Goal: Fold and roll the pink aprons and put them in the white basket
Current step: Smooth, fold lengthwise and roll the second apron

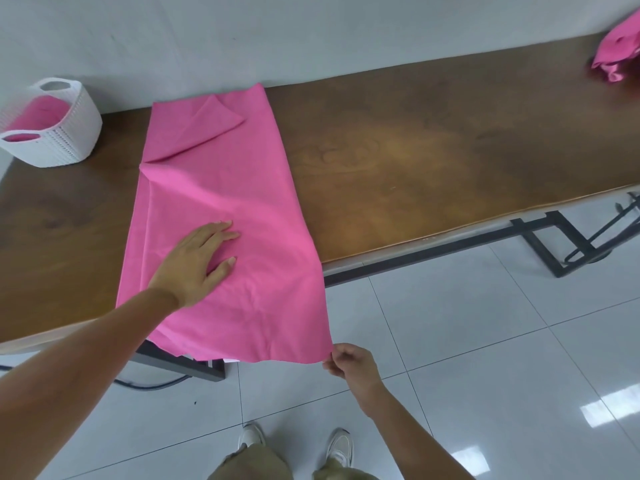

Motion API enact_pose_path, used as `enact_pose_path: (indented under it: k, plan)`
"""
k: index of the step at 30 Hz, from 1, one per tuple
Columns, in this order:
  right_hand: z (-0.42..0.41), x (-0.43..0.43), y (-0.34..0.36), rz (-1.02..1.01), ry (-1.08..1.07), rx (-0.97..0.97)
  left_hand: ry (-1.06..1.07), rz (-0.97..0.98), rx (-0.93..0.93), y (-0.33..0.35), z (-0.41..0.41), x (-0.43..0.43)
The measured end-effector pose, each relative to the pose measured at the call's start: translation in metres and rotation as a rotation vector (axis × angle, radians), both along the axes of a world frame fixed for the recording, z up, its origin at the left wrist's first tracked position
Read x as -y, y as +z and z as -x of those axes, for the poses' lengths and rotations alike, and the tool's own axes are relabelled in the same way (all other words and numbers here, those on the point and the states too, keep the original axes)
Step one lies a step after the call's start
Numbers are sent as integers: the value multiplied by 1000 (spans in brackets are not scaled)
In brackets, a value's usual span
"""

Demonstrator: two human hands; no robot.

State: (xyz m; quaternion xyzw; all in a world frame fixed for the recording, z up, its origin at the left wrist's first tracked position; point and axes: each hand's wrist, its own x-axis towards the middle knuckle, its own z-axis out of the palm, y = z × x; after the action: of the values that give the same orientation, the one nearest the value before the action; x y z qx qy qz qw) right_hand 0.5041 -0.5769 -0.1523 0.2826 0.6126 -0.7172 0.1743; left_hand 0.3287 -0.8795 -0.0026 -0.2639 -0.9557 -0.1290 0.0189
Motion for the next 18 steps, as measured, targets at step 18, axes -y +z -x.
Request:
enact_pose_path:
  k: [18]
  plan:
    - [75, -26, 155, -704, 393, -627, 0, -24, 14, -6, 2, 2]
